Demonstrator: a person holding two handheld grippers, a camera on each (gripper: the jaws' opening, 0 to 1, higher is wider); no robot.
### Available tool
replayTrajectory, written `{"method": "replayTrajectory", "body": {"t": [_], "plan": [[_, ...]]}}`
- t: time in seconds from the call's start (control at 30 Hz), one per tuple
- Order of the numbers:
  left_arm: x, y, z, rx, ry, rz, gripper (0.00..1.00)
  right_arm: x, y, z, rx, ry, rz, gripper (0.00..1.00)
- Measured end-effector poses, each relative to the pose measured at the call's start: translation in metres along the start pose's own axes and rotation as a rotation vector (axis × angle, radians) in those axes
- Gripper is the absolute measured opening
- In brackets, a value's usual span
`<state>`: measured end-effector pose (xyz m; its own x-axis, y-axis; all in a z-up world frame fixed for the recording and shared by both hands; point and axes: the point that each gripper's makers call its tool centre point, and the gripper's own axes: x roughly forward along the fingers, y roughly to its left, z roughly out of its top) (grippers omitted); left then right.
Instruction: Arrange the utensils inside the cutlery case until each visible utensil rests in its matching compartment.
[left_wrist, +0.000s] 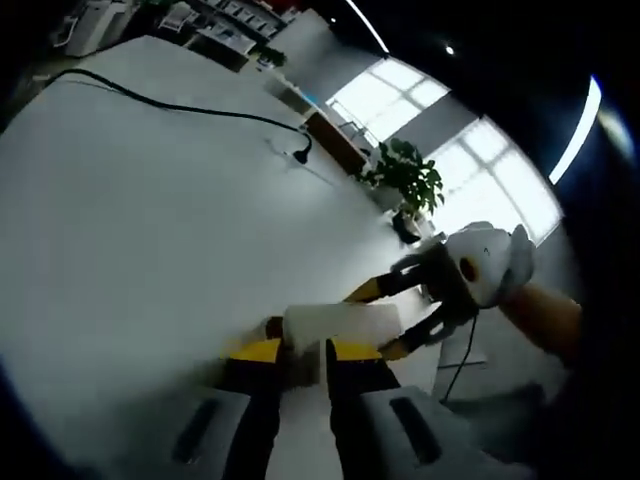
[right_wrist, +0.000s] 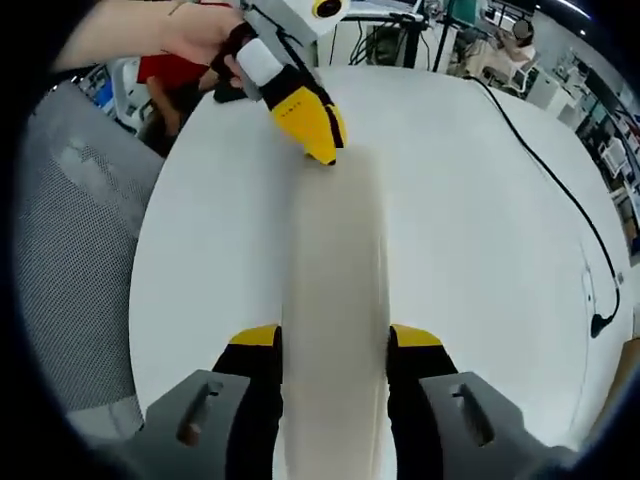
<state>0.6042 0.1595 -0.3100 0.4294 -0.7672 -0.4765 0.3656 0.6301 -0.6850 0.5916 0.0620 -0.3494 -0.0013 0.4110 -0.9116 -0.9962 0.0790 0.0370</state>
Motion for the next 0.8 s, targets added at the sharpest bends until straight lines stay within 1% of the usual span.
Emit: {"method": "replayTrajectory", "body": {"t": [0.03,0.13,0.17,0.2,0.27,0.33,0.4,0.5,0.67,0.77,0.8], "plan": [[-0.001,0.000,0.002,-0.004,-0.013,0.002,0.22,0.001,0.000,-0.001,0.001,0.001,0.001,0.40],[-0.007,0.010,0.005,0.027,-0.024,0.053,0.29,0.002,0.001,-0.003,0.006,-0.001,0.017,0.40],[-0.008,0.011,0.004,0.019,-0.027,0.050,0.31,0.003,0.004,-0.001,0.032,-0.013,0.035,0.40],[-0.009,0.013,0.002,-0.028,-0.029,0.047,0.32,0.003,0.003,0.000,0.026,-0.012,0.029,0.40],[-0.010,0.016,-0.001,-0.047,-0.035,0.043,0.31,0.003,0.002,0.002,0.020,-0.014,0.024,0.40],[-0.010,0.018,-0.007,-0.065,-0.023,0.033,0.30,0.004,0.003,0.002,0.023,-0.008,0.033,0.40],[-0.008,0.018,-0.011,-0.076,-0.016,0.025,0.30,0.006,0.005,0.002,0.052,-0.005,0.057,0.40],[-0.007,0.016,-0.010,-0.068,-0.021,0.019,0.28,0.007,0.006,0.002,0.053,0.000,0.064,0.40],[-0.002,0.012,-0.007,-0.081,-0.023,0.003,0.26,0.008,0.007,0.002,0.113,-0.011,0.094,0.40],[0.001,0.013,-0.011,-0.074,-0.010,0.018,0.25,0.007,0.007,0.002,0.113,-0.024,0.101,0.41],[0.001,0.018,-0.012,-0.045,-0.010,0.049,0.24,0.006,0.008,0.002,0.111,-0.028,0.102,0.41]]}}
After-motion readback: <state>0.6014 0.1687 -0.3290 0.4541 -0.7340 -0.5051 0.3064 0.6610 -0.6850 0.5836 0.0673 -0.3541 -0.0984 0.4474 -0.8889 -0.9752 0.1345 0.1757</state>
